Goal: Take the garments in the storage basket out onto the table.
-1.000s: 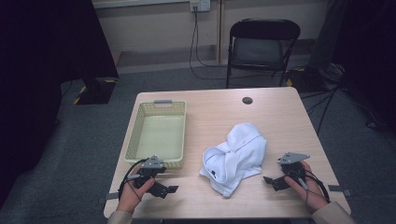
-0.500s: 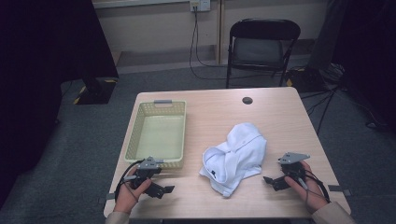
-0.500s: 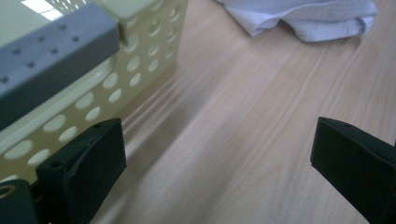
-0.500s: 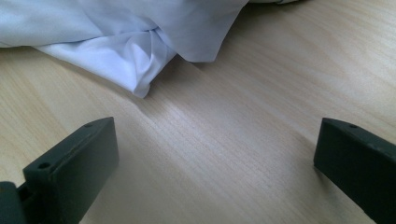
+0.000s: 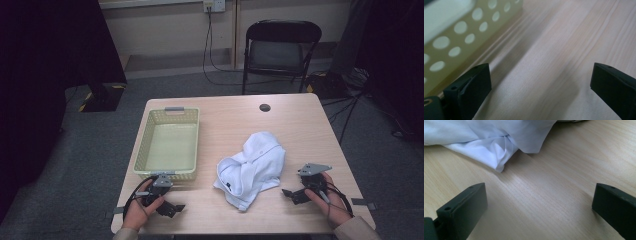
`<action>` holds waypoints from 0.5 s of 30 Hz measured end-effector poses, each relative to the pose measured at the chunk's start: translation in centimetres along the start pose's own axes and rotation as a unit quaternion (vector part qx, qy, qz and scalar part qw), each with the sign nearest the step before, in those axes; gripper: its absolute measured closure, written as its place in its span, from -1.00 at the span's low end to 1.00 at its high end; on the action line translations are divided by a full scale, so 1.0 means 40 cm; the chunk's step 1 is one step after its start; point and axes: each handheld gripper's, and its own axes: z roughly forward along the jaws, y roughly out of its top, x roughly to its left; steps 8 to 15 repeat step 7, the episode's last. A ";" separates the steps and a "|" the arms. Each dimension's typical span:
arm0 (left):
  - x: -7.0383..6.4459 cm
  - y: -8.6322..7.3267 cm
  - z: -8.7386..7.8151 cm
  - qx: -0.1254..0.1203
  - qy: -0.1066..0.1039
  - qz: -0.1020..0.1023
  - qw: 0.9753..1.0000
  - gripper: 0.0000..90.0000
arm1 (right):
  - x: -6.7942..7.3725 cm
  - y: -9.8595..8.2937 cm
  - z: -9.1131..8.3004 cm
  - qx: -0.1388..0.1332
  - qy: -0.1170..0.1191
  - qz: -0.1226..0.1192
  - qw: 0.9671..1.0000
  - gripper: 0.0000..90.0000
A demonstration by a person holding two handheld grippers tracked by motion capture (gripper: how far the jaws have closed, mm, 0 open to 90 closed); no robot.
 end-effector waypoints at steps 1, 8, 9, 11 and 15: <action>-0.001 0.000 0.001 0.000 0.003 0.002 1.000 -0.95 | 0.000 0.000 0.000 0.000 0.000 0.000 1.000 -1.00; -0.011 -0.008 0.007 -0.003 0.018 0.026 1.000 -1.00 | 0.000 0.000 0.000 0.001 0.000 0.000 1.000 -1.00; -0.011 -0.008 0.007 -0.003 0.018 0.026 1.000 -1.00 | 0.000 0.000 0.000 0.001 0.000 0.000 1.000 -1.00; -0.011 -0.008 0.007 -0.003 0.018 0.026 1.000 -1.00 | 0.000 0.000 0.000 0.001 0.000 0.000 1.000 -1.00; -0.011 -0.008 0.007 -0.003 0.018 0.026 1.000 -1.00 | 0.000 0.000 0.000 0.001 0.000 0.000 1.000 -1.00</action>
